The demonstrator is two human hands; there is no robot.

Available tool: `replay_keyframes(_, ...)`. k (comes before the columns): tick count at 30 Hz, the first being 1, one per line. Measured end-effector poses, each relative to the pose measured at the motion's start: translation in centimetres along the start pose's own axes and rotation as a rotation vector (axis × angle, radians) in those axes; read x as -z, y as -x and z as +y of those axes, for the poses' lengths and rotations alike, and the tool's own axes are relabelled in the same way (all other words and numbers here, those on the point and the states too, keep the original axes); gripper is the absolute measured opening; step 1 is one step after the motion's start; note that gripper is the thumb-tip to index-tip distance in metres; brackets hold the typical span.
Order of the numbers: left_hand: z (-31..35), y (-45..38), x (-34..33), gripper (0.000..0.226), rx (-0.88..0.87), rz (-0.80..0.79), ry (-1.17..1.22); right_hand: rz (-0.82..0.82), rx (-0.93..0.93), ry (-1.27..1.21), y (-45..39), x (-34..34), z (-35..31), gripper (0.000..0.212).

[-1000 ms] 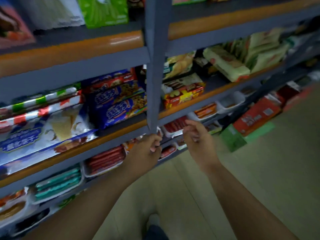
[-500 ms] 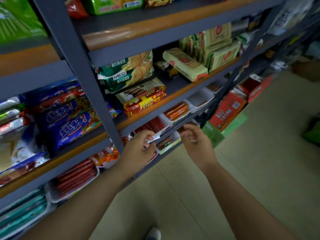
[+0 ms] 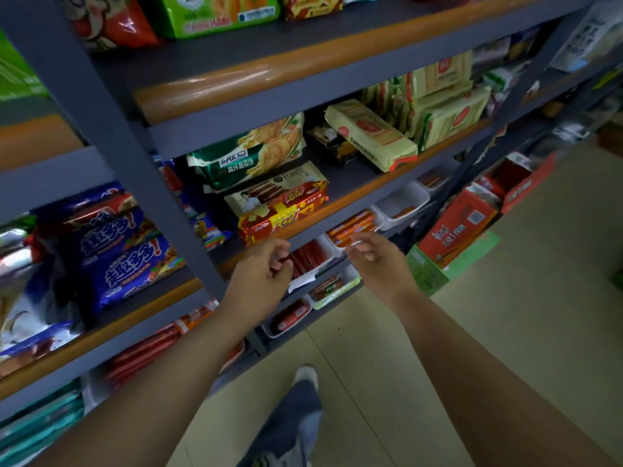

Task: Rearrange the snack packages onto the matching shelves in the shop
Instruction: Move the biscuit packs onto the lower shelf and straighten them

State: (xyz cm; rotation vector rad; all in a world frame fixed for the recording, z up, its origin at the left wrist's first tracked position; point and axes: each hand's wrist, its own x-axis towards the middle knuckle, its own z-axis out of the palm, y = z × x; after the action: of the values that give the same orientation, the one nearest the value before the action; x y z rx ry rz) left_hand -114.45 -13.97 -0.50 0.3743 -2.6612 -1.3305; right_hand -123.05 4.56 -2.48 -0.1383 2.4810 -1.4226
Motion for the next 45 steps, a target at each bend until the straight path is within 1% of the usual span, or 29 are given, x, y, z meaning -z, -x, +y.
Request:
replay_keyframes(4, 1.9, -3.5, -1.6, 0.023, -0.083, -0.066, -0.037, 0.045, -0.016, -0.031, -2.1, 2.6, 0.3, 0.028)
replay_keyframes(7, 3.5, -6.6, -3.7, 0.024, -0.119, -0.108, -0.058, 0.086, -0.058, -0.124, -4.0, 4.7, 1.3, 0.019)
replay_keyframes(9, 4.3, -8.2, -5.4, 0.024, -0.139, -0.151, -0.073, 0.108, -0.096, -0.109, -5.3, 6.0, 2.4, 0.016)
replay_keyframes(13, 4.1, -10.7, -8.1, 0.018, -0.142, -0.307, -0.099, 0.168, -0.169, -0.040, -8.3, 8.4, 3.9, 0.027)
replay_keyframes(15, 3.9, -11.9, -8.7, 0.018, -0.104, -0.347, -0.107, 0.167, -0.223, -0.067, -10.1, 9.3, 3.9, 0.035)
replay_keyframes(17, 3.9, -13.1, -9.1, 0.018, -0.065, -0.313, -0.103, 0.174, -0.248, -0.117, -12.3, 10.3, 3.4, 0.049)
replay_keyframes(19, 4.0, -14.5, -9.5, 0.021, -0.023, -0.281, -0.099, 0.144, -0.178, -0.090, -14.7, 11.1, 2.8, 0.066)
replay_keyframes(21, 4.4, -15.8, -9.9, 0.022, -0.001, -0.288, -0.099, 0.094, -0.116, 0.033, -17.5, 11.7, 2.1, 0.086)
replay_keyframes(23, 4.6, -16.9, -10.2, 0.023, 0.020, -0.291, -0.091, 0.089, -0.089, 0.179, -20.2, 12.1, 1.4, 0.103)
replay_keyframes(26, 5.1, -18.2, -10.3, 0.019, 0.068, -0.275, -0.095, 0.078, -0.068, 0.386, -23.9, 12.0, 0.0, 0.118)
replay_keyframes(29, 5.7, -19.4, -10.3, 0.022, 0.120, -0.243, -0.095, -0.006, -0.048, 0.596, -27.0, 11.3, -1.3, 0.125)
replay_keyframes(31, 6.4, -20.2, -10.6, 0.024, 0.131, -0.226, -0.107, -0.088, -0.055, 0.679, -28.3, 10.8, -1.6, 0.126)
replay_keyframes(33, 7.2, -20.8, -11.2, 0.022, 0.149, -0.173, -0.106, -0.150, -0.048, 0.678, -29.1, 10.4, -1.2, 0.122)
replay_keyframes(36, 8.7, -21.2, -12.4, 0.019, 0.209, -0.079, -0.045, -0.137, 0.013, 0.584, -29.6, 11.2, -0.6, 0.110)
replay_keyframes(39, 10.6, -21.8, -14.2, 0.019, 0.302, 0.009, 0.067, -0.148, 0.067, 0.472, -29.6, 13.2, 0.3, 0.105)
replay_keyframes(41, 12.3, -22.5, -15.7, 0.022, 0.427, 0.052, 0.233, -0.162, 0.119, 0.406, -28.8, 15.1, 1.0, 0.104)
replay_keyframes(43, 13.9, -23.3, -17.5, 0.036, 0.558, 0.063, 0.415, -0.180, 0.172, 0.387, -27.5, 17.1, 1.9, 0.102)
replay_keyframes(45, 15.4, -23.9, -19.6, 0.062, 0.630, 0.039, 0.570, -0.175, 0.232, 0.374, -25.9, 19.1, 3.0, 0.102)
